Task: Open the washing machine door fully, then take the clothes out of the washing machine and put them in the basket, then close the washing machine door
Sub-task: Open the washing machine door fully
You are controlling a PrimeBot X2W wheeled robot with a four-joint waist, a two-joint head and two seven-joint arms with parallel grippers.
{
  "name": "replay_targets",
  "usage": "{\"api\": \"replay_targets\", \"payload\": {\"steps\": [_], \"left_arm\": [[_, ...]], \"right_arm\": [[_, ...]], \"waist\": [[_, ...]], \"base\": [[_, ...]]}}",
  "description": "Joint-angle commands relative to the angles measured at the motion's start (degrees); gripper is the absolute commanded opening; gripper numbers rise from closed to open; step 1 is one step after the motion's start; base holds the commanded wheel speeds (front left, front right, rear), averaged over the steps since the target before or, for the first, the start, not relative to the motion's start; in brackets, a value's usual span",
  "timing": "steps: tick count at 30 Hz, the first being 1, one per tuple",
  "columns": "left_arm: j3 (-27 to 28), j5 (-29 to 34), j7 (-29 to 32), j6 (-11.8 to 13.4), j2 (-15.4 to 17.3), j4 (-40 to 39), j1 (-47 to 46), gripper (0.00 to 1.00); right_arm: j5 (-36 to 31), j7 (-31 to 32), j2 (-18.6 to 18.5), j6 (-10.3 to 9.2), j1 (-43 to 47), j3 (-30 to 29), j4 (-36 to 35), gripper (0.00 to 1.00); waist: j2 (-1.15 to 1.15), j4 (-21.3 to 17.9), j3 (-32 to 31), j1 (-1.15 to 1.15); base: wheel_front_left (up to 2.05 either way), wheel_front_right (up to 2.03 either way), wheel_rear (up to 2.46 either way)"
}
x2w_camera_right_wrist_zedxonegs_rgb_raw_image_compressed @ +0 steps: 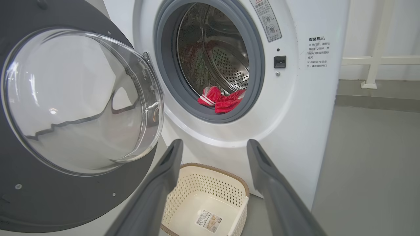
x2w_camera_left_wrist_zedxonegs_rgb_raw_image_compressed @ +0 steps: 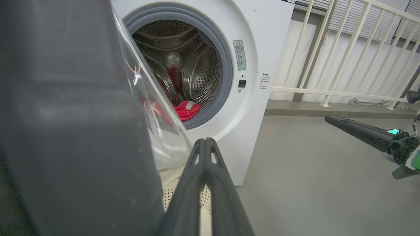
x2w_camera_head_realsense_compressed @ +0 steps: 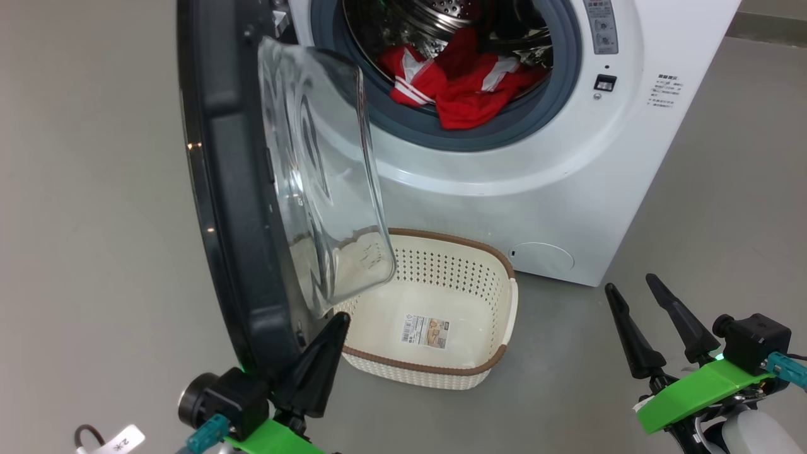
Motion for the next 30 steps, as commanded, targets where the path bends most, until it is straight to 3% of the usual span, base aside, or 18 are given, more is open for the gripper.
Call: {"api": "replay_targets", "payload": {"steps": [1, 30], "left_arm": [[3.4, -0.9, -0.2, 1.4, 1.5, -0.8, -3.0, 0.00], [12.6, -5.4, 2.1, 6.2, 7.2, -2.0, -3.6, 0.00]], "right_arm": [[0.5, -0.7, -0.5, 0.09, -0.6, 1.2, -1.3, 1.00], [0.3, -0.7, -0.4, 0.09, -2.0, 1.0, -1.5, 1.00]], "waist": [[0.00, 0.2, 0.0, 0.00], [0.00, 6.3, 2.9, 0.00]], "base": [[0.00, 0.00, 0.00], [0.00, 0.00, 0.00]]}}
